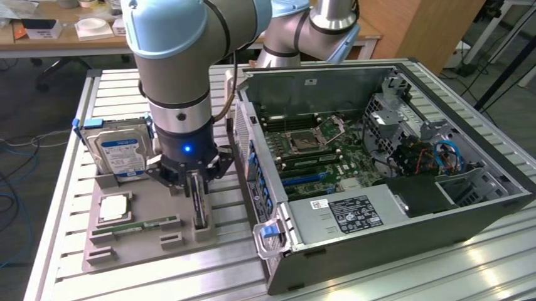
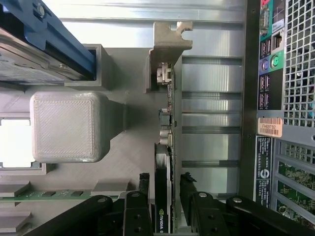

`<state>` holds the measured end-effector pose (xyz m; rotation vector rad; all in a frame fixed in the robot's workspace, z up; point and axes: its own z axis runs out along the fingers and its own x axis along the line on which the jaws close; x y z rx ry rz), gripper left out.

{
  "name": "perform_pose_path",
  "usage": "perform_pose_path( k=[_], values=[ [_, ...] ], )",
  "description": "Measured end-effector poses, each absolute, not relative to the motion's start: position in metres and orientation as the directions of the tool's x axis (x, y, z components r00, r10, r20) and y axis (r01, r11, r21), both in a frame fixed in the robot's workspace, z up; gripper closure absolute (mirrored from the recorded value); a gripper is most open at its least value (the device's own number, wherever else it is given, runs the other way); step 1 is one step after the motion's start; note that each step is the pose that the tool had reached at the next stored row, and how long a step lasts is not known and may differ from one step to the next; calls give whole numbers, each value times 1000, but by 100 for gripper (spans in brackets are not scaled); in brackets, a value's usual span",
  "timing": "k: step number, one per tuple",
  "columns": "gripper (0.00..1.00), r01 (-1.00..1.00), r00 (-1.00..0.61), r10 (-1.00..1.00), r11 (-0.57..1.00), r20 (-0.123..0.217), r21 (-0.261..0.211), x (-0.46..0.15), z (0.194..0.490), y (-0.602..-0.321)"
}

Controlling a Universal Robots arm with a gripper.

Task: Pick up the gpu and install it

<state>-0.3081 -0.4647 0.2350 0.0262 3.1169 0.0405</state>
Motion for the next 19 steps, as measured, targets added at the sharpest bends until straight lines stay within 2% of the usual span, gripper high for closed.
perform_pose_path(
  k=[6, 7, 19],
  values=[
    [63, 16, -1000, 17, 1000, -24, 26, -308, 235, -465],
    [70, 16, -1000, 17, 1000, -24, 26, -308, 235, -465],
    [74, 17, -1000, 17, 1000, -24, 26, -308, 235, -465]
  ],
)
